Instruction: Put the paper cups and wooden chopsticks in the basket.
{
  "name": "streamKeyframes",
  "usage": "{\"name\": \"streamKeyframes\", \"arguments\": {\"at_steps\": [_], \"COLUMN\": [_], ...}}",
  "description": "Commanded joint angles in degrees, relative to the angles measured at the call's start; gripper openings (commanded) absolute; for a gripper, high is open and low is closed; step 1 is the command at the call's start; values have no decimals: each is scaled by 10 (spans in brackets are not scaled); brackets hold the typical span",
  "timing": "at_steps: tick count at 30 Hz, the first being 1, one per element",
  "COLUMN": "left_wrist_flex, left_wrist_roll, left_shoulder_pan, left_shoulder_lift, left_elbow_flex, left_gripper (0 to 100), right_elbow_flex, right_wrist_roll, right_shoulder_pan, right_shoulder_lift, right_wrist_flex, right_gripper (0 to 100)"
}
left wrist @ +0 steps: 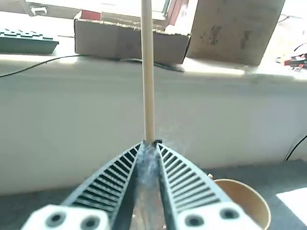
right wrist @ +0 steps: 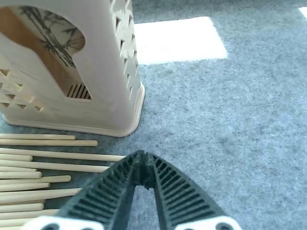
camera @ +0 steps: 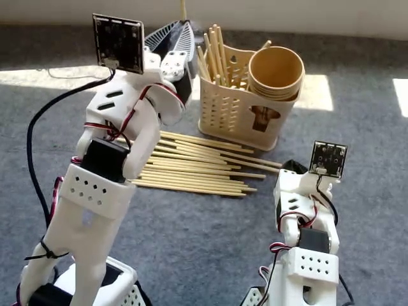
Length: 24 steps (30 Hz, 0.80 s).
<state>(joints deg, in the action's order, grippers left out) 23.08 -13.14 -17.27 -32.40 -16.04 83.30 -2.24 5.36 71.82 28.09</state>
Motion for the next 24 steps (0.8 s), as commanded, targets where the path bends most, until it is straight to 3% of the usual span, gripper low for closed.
{"name": "streamKeyframes", "arguments": {"at_steps": [1,8,24], "left_wrist_flex": [-102,-240,-295], "left_wrist_roll": [-7,-6,46], "left_shoulder_pan": [-45,-56,-57], "left_shoulder_lift": [-4,83,209], "left_elbow_flex": [-1,-35,-44], "left_gripper": [6,6,6], "right_elbow_flex": [-7,-7,-7], "right_wrist_roll": [-7,-7,-7], "right_shoulder_pan": [4,4,4], "right_shoulder_lift": [15,15,15], "right_wrist_flex": [-16,-16,-16], "right_gripper": [10,10,10]}}
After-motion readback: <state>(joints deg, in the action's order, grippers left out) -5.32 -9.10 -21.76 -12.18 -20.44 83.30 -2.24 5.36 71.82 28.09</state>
